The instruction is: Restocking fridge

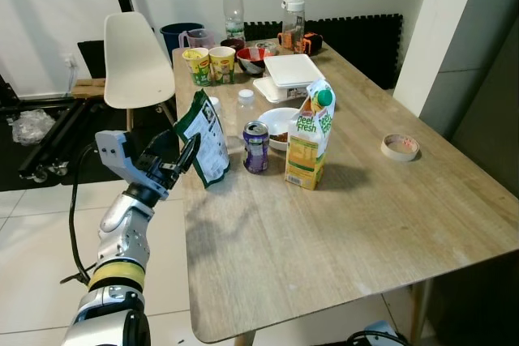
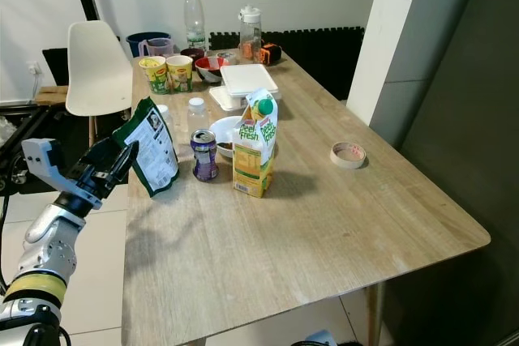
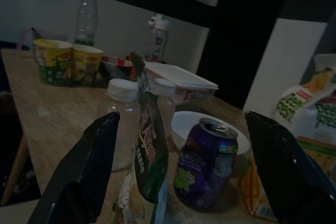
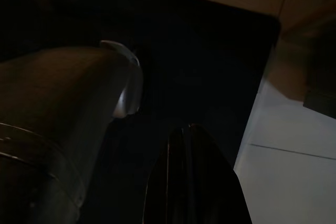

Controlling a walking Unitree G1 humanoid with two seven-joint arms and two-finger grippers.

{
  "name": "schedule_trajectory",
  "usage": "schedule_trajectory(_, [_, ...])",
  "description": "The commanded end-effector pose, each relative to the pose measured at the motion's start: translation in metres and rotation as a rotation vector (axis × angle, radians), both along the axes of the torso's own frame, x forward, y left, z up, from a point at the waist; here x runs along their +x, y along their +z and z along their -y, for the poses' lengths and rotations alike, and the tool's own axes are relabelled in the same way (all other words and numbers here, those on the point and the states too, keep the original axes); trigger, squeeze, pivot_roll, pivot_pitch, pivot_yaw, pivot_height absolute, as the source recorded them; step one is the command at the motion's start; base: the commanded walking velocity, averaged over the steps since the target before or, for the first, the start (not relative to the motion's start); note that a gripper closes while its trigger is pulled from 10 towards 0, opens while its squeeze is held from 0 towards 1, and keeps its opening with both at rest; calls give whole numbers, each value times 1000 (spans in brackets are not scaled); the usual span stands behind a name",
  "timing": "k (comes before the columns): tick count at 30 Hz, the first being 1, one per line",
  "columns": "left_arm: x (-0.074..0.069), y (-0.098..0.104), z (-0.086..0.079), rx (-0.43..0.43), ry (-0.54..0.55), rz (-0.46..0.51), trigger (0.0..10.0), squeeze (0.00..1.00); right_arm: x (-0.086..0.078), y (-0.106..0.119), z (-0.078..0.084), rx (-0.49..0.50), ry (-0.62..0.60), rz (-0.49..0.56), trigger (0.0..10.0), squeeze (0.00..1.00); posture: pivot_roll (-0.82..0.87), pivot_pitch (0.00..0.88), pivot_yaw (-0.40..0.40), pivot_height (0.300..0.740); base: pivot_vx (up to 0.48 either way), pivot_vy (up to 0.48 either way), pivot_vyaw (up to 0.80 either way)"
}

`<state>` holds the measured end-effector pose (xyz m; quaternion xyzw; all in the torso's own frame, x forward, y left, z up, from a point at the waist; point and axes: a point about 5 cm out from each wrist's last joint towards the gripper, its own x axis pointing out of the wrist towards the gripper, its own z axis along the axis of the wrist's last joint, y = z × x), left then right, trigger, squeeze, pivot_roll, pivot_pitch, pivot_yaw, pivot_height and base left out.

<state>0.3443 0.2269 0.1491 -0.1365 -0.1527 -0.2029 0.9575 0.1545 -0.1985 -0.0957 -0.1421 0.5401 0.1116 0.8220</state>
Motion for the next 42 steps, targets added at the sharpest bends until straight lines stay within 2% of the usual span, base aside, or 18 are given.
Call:
schedule_trajectory(1, [3,-4,11,2,-16,-13,10000,0,-3,-2,-3,6,-2,-3,10000,0,-104,0,27,740,0,0,0])
schedule_trajectory(6, [6,-9,19,7,-19,-40,10000,0,-9,-4,-3,10,-1,-12,10000,0,-114,0,37,740,0,0,0])
schedule_trajectory(8, [9,-12,16,2,44,-81,10000,0,-25,-8,2,8,13,-40,10000,0,-113,0,30,740,0,0,0])
schedule_trajectory(9, [9,-12,16,2,44,-81,10000,0,-25,-8,2,8,13,-40,10000,0,-113,0,30,740,0,0,0])
schedule_trajectory(11, [10,-12,10,10,86,-95,10000,0,-41,-12,7,2,33,-70,10000,0,-114,0,30,740,0,0,0])
schedule_trajectory(17, [10,-8,3,41,114,-92,10000,0,-58,-15,13,-11,25,-103,10000,0,-106,8,20,740,0,0,0])
schedule_trajectory(18, [10,-5,0,45,122,-87,10000,0,-64,-16,17,-13,14,-113,10000,0,-109,46,2,740,0,0,0])
schedule_trajectory(20, [11,-4,-4,43,129,-93,10000,0,-68,-16,19,-17,17,-123,10000,0,-113,55,2,740,0,0,0])
schedule_trajectory(25, [12,-10,-7,62,130,-143,10000,0,-68,-15,23,-26,1,-111,10000,0,-139,93,21,740,0,0,0])
schedule_trajectory(26, [14,-13,-1,105,110,-162,10000,0,-62,-13,25,-23,1,-80,10000,0,-139,118,15,740,0,0,0])
schedule_trajectory(28, [14,-13,-1,105,110,-162,10000,0,-62,-13,25,-23,1,-80,10000,0,-139,118,15,740,0,0,0])
schedule_trajectory(30, [16,-17,2,158,108,-201,10000,0,-57,-11,26,-18,16,-57,10000,0,-152,143,14,740,0,0,0])
schedule_trajectory(37, [18,-16,1,178,118,-223,10000,0,-59,-11,28,-20,23,-51,10000,0,-153,164,15,740,0,0,0])
schedule_trajectory(42, [22,-15,6,225,89,-234,10000,0,-69,-12,31,-20,20,-61,10000,0,-168,197,24,740,0,0,0])
